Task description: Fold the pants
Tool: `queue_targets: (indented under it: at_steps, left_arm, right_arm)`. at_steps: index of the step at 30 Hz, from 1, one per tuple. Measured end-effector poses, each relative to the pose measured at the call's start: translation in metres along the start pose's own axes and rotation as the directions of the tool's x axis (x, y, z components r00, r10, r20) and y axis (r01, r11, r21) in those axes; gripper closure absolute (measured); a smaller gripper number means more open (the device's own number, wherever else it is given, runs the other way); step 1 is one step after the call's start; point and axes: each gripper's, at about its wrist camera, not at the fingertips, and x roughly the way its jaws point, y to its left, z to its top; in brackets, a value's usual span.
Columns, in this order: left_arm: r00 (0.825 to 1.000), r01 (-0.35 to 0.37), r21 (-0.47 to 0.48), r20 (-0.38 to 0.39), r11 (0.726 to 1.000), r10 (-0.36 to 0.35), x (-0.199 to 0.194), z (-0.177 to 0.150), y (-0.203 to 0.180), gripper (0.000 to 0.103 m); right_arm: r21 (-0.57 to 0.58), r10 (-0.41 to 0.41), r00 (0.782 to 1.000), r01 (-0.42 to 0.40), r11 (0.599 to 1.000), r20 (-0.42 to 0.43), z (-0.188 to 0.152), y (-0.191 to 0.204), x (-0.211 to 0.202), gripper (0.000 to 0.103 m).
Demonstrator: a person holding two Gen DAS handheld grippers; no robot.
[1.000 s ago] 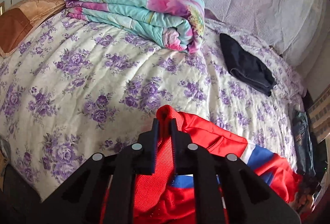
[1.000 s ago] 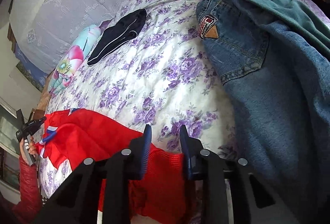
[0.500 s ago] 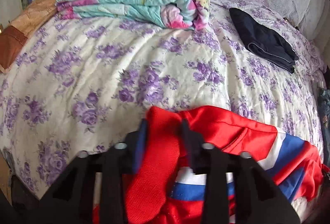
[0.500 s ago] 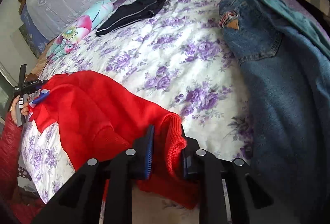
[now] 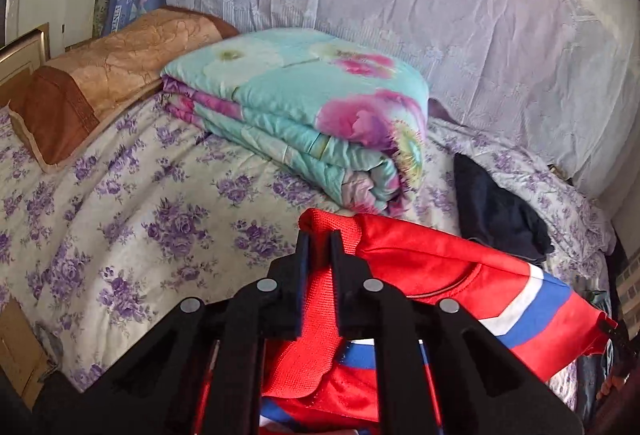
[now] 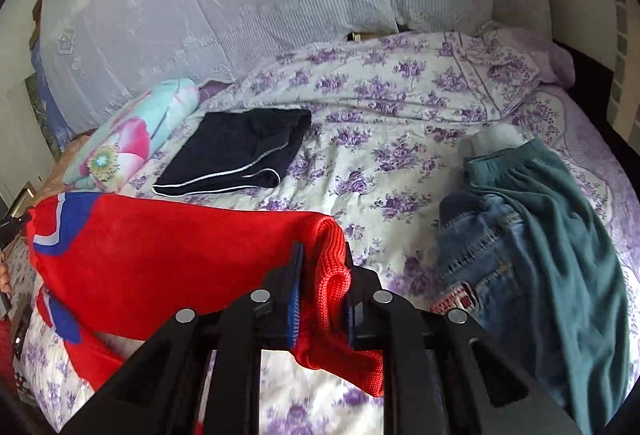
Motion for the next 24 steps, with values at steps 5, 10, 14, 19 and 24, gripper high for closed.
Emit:
queue_targets:
  at_steps: [5,10,14,19,24]
  left_arm:
    - [0.98,-0.142,-0.01,-0.139,0.99,0.139,0.072,-0.018,0.003,0.088]
    - [0.97,-0.197,0.039,-0.138,0.98,0.201,0.064,-0.027,0.013,0.054]
    - [0.99,-0.128,-0.005,-0.066,0.992,0.128,0.01,-0.031,0.033,0.041]
    - [0.992,-0.11,0.008,-0.058,0.994,0.11,-0.024,-0.059,0.042,0.032]
    - [0.983,-0.16,0.016,-0.089,0.987,0.161,-0.038,-0.089,0.062,0.032]
  right_arm:
    - [-0.047,-0.182,0.977,0.178,0.983,-0.107,-0.005,-0.002,0.083,0.049]
    - [-0.034,-0.209,0.977,0.21,0.977,0.05,-0.013,-0.008,0.044,0.032]
    - [-0.128,-0.233,0.967,0.246,0.961,0.106,-0.037,0.008,0.009,0.031]
    - [-0.202,-0.316,0.947,0.3,0.932,-0.05,-0.068,-0.002,0.054,0.023]
    - [-0.16,-0.289,0.957,0.287,0.944,0.013,-0.078,0.01,0.011,0.022]
